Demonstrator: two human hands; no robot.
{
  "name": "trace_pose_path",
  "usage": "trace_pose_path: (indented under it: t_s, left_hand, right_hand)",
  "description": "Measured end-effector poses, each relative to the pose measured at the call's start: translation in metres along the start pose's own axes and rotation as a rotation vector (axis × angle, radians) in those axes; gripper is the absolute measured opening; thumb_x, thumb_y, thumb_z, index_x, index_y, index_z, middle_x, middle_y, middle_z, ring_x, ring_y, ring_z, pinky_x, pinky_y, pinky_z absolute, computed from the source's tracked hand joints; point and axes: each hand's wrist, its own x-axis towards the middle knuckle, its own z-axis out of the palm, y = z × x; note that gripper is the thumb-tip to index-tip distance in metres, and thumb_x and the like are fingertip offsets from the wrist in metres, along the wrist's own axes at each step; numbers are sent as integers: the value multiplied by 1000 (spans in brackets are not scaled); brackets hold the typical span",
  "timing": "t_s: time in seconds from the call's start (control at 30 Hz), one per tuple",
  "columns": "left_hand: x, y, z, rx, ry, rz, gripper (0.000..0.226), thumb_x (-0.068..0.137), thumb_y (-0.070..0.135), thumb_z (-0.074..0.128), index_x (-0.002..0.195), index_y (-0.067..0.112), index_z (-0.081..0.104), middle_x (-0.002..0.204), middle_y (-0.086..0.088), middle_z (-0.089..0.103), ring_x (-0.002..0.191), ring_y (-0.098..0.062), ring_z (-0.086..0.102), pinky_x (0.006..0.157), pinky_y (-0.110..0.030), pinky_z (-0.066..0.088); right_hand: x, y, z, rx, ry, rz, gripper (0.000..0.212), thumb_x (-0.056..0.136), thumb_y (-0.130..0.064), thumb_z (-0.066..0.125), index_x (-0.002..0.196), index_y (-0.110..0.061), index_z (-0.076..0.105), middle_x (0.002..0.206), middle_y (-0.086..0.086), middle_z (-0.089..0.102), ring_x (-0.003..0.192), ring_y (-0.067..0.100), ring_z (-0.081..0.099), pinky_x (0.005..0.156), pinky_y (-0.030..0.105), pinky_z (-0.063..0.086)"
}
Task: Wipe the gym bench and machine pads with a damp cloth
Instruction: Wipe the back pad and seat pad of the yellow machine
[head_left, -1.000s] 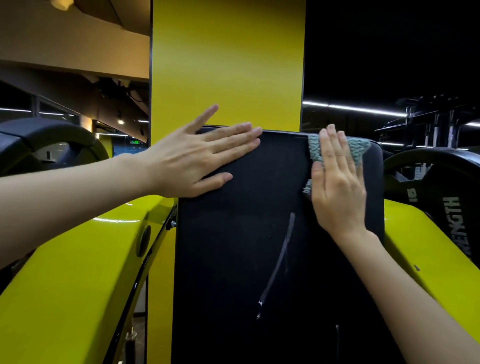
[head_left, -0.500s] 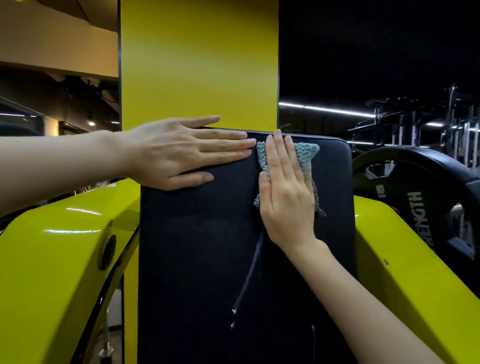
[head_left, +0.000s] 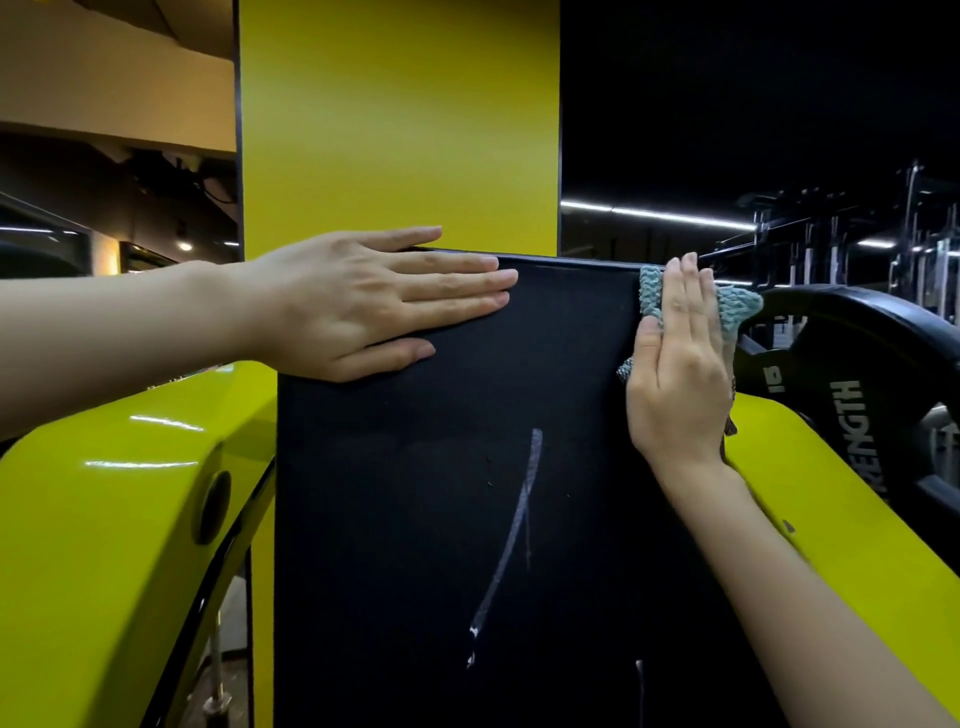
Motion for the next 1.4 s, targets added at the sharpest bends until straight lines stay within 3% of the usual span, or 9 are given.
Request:
trace_pose_path:
  t_s: [0.13,0.3,0.4,0.53,0.73,0.83,1.0,1.17,1.4]
  left_hand:
    - [5,0,-6,-10,69,60,58,105,39,17,159,19,11,166,3,8,153,-11,5,124,-41,3]
    - [7,3,-1,15,92,23,58,105,39,18,159,17,14,166,1,10,153,-12,5,123,-41,3]
    - [7,2,-1,13,92,33,58,105,39,18,159,17,12,166,2,8,153,-11,4,123,-41,4]
    - [5,0,3,1,109,40,58,105,39,18,159,20,9,167,4,6,153,-10,1,123,-40,2]
    - [6,0,5,-1,129,46,58,105,39,18,159,20,11,166,3,8,153,-11,4,123,-43,5]
    - [6,0,7,9,144,51,57,106,39,18,159,19,12,166,3,8,153,-12,5,123,-44,7]
    - [5,1,5,8,145,49,58,105,38,21,159,18,14,166,2,10,153,-13,7,123,-44,6]
    - [3,2,4,5,143,41,58,105,38,20,159,19,13,166,2,10,153,-12,7,123,-43,6]
    - [4,2,5,-2,150,39,58,105,39,22,159,19,15,166,3,11,153,-12,7,123,-44,6]
  right_hand:
    - [-6,-33,6,15,-21,20,56,102,-29,25,154,-8,26,161,6,25,151,19,16,121,48,20]
    - [-24,-62,9,66,-118,-219,54,102,-27,27,154,-11,28,162,3,24,151,15,15,123,45,15]
    - [-18,-45,1,54,-183,-312,53,103,-28,28,155,-15,26,162,-1,23,151,10,13,123,38,10]
    - [-4,-8,-9,27,-183,-249,54,103,-29,27,155,-15,25,163,-1,22,151,10,12,122,44,18]
    - [6,19,-10,80,-78,-50,54,102,-25,29,154,-10,29,161,2,26,151,12,15,123,28,13]
    - [4,3,-3,57,0,18,56,101,-29,26,153,-7,31,160,6,28,150,17,18,123,31,15]
    - [-12,-42,7,73,-57,-121,55,102,-28,27,154,-10,30,161,4,27,151,16,17,122,46,19]
    - [-8,-22,0,84,-136,-276,52,104,-26,30,154,-13,29,161,0,27,150,13,17,120,48,23]
    - [12,25,-12,96,-101,-123,52,102,-22,31,153,-10,31,160,1,27,150,10,16,122,26,13]
